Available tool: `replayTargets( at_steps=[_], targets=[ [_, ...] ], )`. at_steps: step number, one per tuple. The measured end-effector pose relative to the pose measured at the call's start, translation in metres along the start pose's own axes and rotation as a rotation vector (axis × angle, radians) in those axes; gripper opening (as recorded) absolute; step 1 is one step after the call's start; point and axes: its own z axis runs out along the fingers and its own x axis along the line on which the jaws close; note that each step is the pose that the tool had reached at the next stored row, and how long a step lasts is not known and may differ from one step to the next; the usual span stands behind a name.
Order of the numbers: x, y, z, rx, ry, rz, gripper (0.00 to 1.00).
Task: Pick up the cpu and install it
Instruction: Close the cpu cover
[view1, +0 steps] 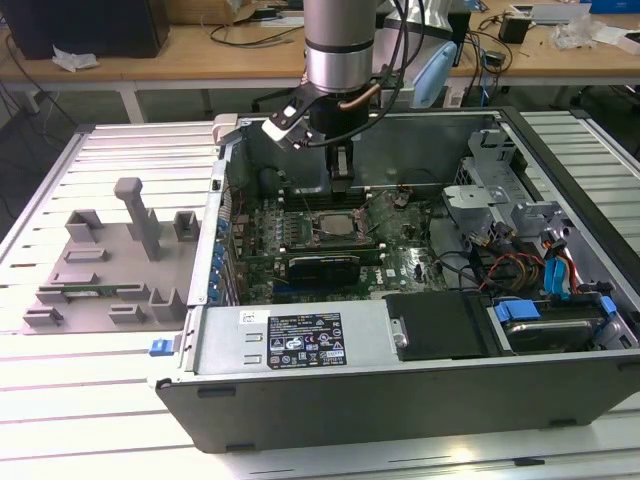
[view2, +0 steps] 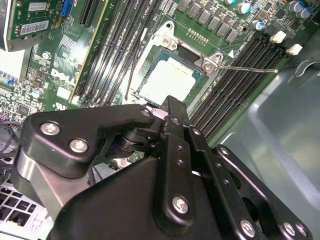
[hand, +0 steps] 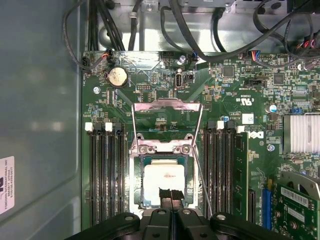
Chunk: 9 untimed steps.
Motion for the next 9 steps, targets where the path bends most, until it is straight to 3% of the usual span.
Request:
replayTargets(
  at_steps=[9],
  targets=[
    [-0.0004,0.0005,-0.0156,0.0005,-0.0002,0.000,0.11]
  ],
)
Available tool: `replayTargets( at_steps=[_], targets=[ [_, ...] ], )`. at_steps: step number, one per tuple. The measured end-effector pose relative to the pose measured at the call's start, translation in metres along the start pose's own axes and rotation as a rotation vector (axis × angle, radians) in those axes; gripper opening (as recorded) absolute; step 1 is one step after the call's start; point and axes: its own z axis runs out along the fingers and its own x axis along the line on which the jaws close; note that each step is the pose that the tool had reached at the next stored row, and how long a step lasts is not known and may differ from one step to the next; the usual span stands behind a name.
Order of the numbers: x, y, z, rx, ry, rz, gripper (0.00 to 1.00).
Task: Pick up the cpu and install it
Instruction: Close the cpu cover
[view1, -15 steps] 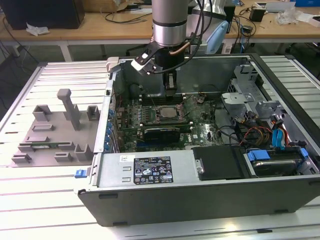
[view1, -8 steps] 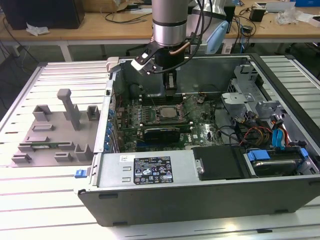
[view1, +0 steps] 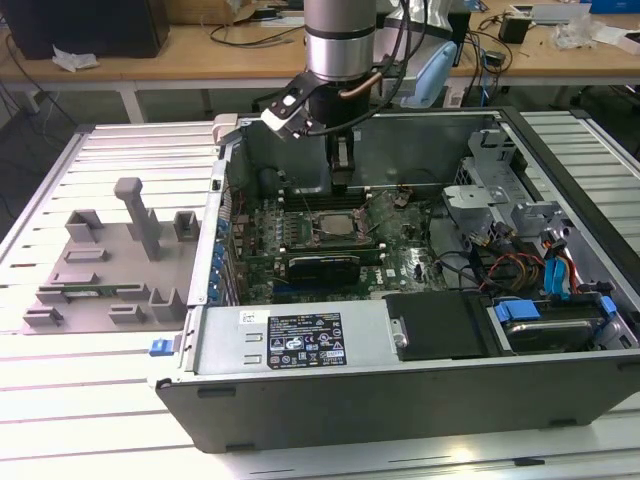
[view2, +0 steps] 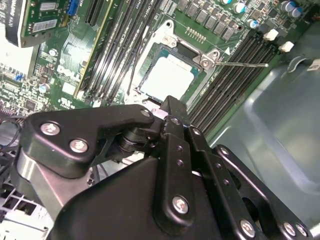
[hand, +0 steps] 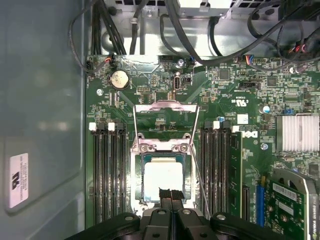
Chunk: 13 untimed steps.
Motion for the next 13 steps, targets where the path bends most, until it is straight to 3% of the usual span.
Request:
replayTargets(
  at_steps=[6,13],
  targets=[
    [-0.0003,0.0003,-0.0109,0.0000,0.0001,0.000,0.11],
    [-0.0003,0.0016,-0.0119,0.0001,0.0000,0.000,0.11]
  ],
)
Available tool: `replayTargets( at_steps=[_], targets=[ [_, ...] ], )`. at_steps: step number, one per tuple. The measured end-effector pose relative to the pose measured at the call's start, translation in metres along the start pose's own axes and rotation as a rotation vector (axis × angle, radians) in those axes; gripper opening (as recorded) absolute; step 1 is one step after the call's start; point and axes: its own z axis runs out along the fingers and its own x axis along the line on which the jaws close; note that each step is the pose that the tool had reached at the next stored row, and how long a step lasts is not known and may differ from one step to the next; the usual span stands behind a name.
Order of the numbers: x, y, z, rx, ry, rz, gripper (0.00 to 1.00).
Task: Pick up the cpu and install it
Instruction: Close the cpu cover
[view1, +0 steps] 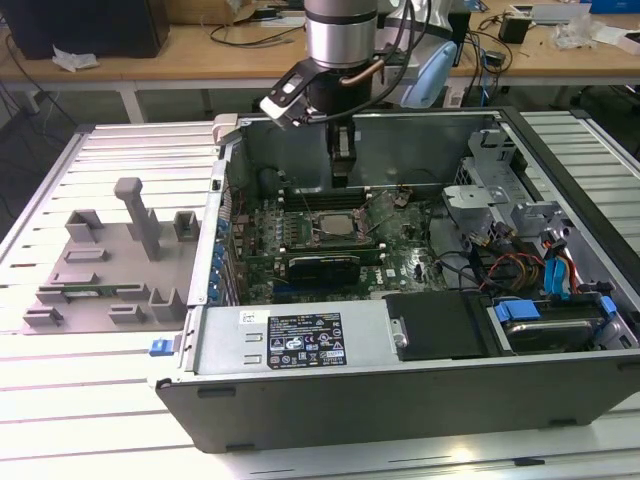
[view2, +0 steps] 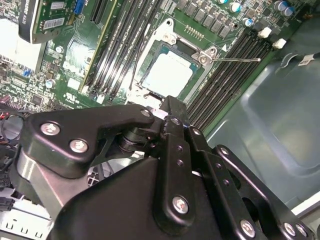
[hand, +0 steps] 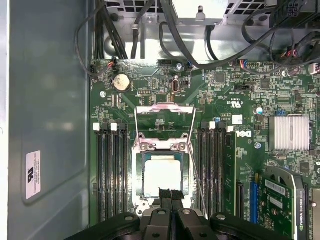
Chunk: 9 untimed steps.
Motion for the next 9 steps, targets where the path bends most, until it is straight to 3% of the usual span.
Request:
replayTargets(
  at_steps=[9],
  targets=[
    [0.0000,0.0100,0.0004,-0.0001,0.0001,0.000,0.11]
  ],
)
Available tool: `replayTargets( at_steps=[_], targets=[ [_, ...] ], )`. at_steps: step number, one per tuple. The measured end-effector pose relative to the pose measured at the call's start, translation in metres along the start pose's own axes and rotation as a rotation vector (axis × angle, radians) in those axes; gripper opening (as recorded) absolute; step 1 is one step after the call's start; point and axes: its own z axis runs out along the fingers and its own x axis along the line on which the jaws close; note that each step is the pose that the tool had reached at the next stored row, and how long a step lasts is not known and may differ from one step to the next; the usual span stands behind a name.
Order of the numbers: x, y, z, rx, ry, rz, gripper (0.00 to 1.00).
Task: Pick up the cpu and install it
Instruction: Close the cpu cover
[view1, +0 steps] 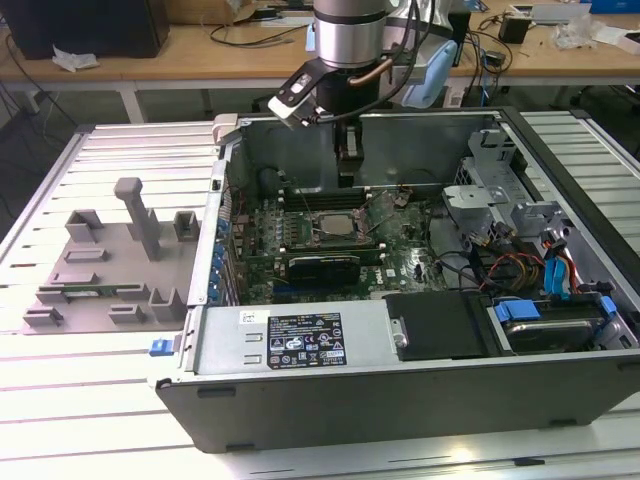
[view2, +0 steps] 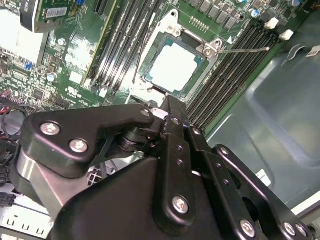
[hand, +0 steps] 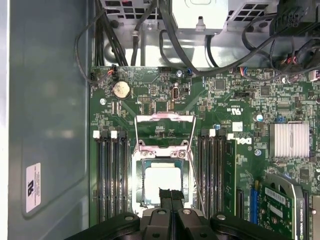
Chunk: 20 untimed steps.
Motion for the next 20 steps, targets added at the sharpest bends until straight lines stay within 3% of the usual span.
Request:
replayTargets(
  at_steps=[6,13,20],
  targets=[
    [-0.0005,0.0153,0.0004,0.0001,-0.0002,0.000,0.11],
    [-0.0012,0.0422,0.0013,0.0001,0.0001,0.000,0.11],
    [-0.0017,0.0637,0.0020,0.0001,0.0013,0.000,0.11]
  ],
)
